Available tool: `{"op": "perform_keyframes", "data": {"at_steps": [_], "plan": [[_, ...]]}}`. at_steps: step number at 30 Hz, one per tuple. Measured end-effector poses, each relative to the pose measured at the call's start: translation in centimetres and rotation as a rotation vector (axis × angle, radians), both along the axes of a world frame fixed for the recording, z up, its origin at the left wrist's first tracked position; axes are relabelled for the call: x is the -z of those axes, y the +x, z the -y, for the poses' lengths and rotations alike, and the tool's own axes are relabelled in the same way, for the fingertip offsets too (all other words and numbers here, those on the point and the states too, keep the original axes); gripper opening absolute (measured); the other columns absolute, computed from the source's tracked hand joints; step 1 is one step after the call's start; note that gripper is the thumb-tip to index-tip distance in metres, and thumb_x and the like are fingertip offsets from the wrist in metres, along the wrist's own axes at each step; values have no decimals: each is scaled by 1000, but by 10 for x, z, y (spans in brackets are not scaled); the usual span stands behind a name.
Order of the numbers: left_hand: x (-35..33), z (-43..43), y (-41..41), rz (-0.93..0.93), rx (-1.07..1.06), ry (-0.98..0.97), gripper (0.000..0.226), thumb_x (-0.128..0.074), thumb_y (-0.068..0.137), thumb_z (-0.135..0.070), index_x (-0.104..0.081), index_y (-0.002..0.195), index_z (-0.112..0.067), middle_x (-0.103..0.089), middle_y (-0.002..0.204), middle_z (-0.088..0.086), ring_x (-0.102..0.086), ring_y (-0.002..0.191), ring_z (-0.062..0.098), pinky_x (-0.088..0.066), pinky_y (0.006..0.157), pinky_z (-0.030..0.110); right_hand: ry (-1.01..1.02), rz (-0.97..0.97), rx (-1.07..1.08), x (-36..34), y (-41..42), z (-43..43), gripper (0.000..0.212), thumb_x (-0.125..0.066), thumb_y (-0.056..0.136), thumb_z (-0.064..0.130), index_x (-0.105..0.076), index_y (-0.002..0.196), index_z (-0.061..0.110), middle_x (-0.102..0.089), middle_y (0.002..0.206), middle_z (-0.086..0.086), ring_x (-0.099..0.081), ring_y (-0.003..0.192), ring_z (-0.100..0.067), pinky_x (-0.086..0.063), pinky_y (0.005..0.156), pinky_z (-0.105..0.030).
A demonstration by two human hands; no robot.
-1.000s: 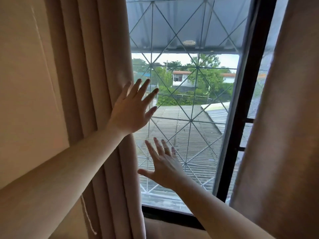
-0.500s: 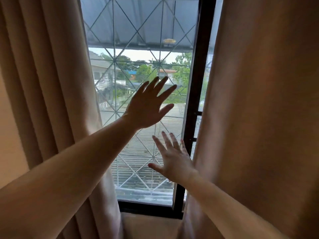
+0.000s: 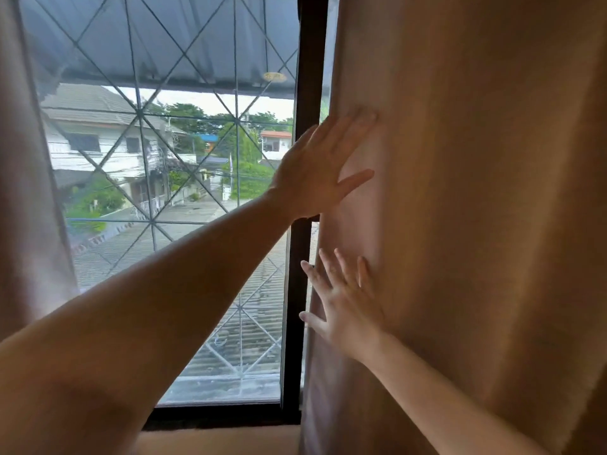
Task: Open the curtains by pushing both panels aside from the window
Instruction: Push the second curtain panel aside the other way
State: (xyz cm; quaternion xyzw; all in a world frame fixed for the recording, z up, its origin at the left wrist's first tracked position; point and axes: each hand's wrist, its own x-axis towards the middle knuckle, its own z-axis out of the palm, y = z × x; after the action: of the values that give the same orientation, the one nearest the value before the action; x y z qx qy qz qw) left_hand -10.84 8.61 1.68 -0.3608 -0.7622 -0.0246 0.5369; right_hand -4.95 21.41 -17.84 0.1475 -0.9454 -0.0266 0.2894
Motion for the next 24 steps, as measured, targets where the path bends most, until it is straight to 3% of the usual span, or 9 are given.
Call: {"op": "perform_keyframes", "data": {"at_steps": [5,13,24], "plan": [[-8,-41,-23,-89,29,-27,82,-34,108,-72,-23,171,-21,-30,178,8,-37,160,31,-32,133,44,17,-43,113,1,-10,-26,92,-46,91,75,-19,168,33,-21,176,-10,-12,162,-35,-4,129,-61],[-12,-94,-61,-44,169,-15,85,-32,104,-75,-24,171,-24,-28,178,8,-37,160,34,-38,131,48,41,-73,229,-2,-22,-67,90,-35,95,80,-15,168,32,-16,177,-8,-9,163,-33,-6,130,-58],[-9,-169,-59,-125,207,-3,84,-35,104,-75,-33,169,-21,-37,174,10,-42,157,34,-40,127,44,28,-58,295,4,-27,-140,89,-38,93,76,-18,168,32,-21,177,-8,-13,162,-33,-6,129,-58]]}}
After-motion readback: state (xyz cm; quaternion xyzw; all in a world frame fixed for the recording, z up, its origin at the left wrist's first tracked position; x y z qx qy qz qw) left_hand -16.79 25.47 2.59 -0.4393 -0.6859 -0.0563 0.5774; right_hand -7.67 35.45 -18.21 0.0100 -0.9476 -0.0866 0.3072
